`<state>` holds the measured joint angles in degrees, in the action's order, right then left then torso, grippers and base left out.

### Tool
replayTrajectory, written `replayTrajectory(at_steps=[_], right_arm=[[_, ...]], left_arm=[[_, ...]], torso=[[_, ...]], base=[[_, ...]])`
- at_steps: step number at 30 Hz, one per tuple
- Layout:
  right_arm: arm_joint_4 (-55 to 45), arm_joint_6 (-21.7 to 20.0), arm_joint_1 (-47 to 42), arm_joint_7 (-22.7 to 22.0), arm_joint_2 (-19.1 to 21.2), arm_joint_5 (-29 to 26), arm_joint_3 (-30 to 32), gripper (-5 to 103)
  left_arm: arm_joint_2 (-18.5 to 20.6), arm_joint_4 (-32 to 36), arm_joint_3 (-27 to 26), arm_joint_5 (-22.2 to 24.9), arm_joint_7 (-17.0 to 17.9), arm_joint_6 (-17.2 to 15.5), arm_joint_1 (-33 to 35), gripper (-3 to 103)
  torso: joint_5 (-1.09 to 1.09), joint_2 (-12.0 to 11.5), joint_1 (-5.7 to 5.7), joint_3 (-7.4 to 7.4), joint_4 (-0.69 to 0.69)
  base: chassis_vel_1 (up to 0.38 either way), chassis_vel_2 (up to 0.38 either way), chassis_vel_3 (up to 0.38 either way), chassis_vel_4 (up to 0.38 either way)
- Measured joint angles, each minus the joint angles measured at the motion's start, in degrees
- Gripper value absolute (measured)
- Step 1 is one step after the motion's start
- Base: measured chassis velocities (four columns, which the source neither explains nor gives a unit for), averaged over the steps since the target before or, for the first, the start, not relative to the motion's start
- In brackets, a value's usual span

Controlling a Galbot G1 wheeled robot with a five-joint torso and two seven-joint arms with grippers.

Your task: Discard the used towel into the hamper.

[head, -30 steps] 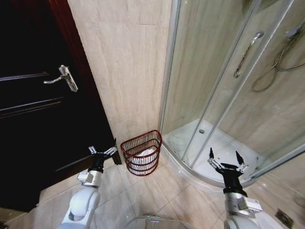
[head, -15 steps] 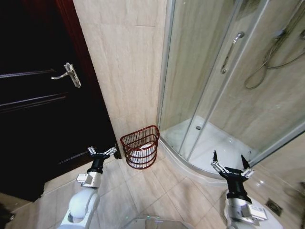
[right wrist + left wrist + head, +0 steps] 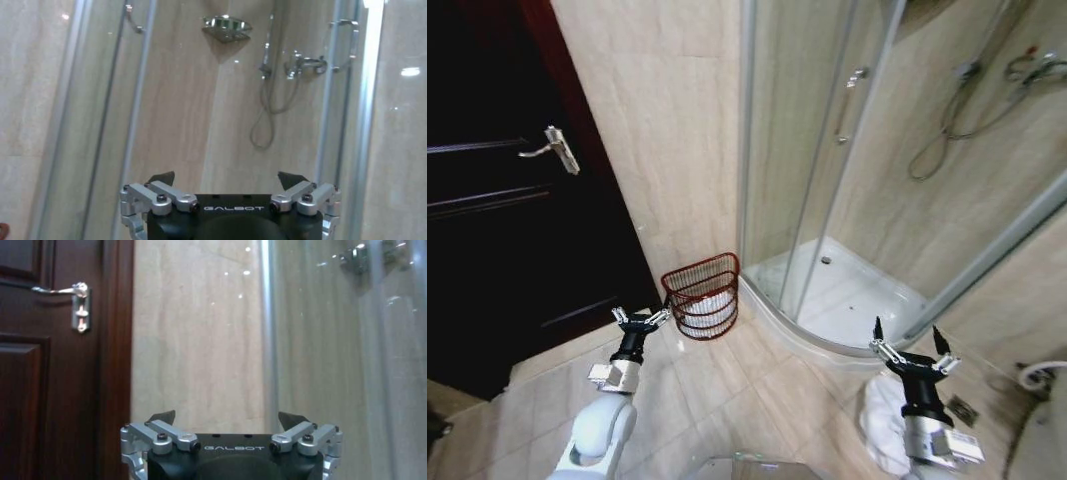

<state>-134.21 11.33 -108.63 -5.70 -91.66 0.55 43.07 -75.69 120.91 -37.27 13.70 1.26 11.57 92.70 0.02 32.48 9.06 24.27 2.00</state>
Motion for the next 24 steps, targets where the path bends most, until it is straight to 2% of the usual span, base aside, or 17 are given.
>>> replayTrajectory(at_steps=[17, 21, 24], right_arm=[[1.54, -0.1, 1.62, 0.03, -0.4, -0.25, 0.5, 100], [1.9, 0.01, 1.99, 0.87, -0.43, -0.14, 0.42, 100], [1.92, 0.01, 2.15, 1.15, -0.45, 0.07, 0.27, 100]], left_arm=[[-0.06, -1.33, 0.72, -0.04, -0.43, -0.33, -1.84, 100], [0.08, -1.82, 0.29, 1.21, -1.96, 0.36, -2.27, 100], [0.09, -2.31, 0.18, 1.35, -2.78, 1.5, -2.5, 100]], torso=[[0.0, 0.0, -0.01, -0.01, -0.02], [0.02, 0.0, 0.0, 0.0, 0.0], [-0.05, 0.08, 0.04, 0.06, 0.02]], base=[[-0.096, -0.326, 0.105, 0.316], [-0.033, -0.158, 0.071, 0.074], [0.031, -0.047, 0.057, 0.007]])
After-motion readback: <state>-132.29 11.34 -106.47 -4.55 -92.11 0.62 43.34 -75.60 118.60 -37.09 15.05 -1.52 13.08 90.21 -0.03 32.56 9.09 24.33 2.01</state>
